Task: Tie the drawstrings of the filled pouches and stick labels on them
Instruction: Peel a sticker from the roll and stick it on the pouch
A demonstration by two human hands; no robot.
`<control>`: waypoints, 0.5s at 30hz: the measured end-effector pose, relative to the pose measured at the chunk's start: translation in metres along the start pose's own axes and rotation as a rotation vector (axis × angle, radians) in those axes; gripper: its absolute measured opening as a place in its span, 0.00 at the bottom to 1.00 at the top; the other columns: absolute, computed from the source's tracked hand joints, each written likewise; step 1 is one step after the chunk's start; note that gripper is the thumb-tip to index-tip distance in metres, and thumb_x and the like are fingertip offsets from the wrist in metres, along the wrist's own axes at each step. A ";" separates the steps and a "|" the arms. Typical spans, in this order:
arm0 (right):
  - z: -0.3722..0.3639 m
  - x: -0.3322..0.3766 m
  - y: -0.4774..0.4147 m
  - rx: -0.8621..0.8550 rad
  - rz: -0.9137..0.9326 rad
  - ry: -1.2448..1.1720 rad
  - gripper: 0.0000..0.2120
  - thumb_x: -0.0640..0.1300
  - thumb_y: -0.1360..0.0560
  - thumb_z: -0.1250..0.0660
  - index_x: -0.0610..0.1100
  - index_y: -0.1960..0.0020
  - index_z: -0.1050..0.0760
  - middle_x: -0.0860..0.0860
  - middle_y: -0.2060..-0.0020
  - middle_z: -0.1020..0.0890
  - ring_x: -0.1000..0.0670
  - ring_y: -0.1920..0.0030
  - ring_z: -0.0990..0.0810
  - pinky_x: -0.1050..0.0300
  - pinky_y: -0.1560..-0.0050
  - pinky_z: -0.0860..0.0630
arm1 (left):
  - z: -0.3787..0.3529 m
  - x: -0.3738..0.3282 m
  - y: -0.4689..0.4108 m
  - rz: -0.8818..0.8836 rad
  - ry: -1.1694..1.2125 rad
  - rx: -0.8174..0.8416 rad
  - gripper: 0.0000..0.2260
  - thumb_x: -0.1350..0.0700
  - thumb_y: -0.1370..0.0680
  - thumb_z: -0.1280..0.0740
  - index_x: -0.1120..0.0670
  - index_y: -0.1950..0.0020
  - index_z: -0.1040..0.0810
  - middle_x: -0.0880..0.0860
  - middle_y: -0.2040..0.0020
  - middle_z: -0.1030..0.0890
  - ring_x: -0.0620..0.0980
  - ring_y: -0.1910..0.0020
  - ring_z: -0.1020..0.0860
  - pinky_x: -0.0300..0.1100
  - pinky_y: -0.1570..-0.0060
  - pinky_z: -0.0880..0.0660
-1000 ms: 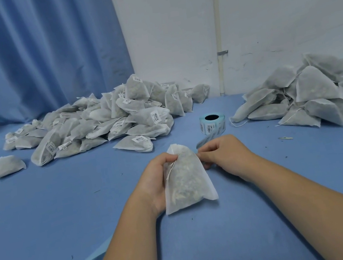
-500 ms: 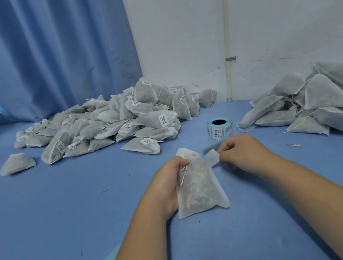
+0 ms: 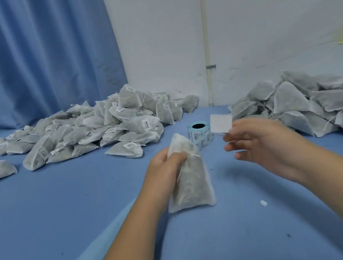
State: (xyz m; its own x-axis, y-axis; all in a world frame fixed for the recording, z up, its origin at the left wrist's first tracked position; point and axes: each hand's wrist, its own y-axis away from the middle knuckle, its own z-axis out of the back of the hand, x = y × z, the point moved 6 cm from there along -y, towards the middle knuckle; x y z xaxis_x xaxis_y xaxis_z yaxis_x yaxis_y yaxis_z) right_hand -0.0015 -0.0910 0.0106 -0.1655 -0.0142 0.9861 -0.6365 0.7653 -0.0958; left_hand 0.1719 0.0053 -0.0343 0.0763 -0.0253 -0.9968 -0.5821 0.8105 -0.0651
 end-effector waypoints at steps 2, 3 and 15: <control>-0.012 0.010 0.018 0.128 0.015 -0.208 0.09 0.40 0.32 0.33 0.40 0.53 0.22 0.46 0.61 0.19 0.47 0.60 0.18 0.58 0.64 0.23 | -0.021 -0.006 0.013 -0.060 -0.056 0.084 0.09 0.46 0.33 0.34 0.46 0.56 0.18 0.48 0.59 0.16 0.47 0.58 0.19 0.46 0.52 0.23; -0.017 0.013 0.026 0.174 0.030 -0.266 0.11 0.41 0.34 0.33 0.39 0.53 0.22 0.45 0.61 0.18 0.46 0.59 0.18 0.58 0.64 0.22 | -0.032 -0.007 0.020 -0.088 -0.098 0.121 0.10 0.46 0.33 0.34 0.46 0.55 0.18 0.47 0.59 0.16 0.45 0.59 0.19 0.43 0.53 0.23; -0.007 -0.006 0.033 0.010 0.037 -0.376 0.09 0.34 0.25 0.40 0.37 0.52 0.22 0.44 0.61 0.18 0.45 0.53 0.18 0.55 0.51 0.21 | -0.072 0.000 0.044 -0.082 -0.160 0.265 0.09 0.50 0.33 0.34 0.45 0.54 0.19 0.46 0.59 0.17 0.44 0.58 0.19 0.44 0.51 0.24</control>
State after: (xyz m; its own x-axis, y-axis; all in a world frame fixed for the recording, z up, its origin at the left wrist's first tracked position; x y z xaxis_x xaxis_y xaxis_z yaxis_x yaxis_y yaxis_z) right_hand -0.0158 -0.0614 0.0022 -0.4520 -0.2231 0.8637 -0.6322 0.7632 -0.1337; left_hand 0.0881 -0.0007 -0.0409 0.2523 -0.0215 -0.9674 -0.3393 0.9343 -0.1093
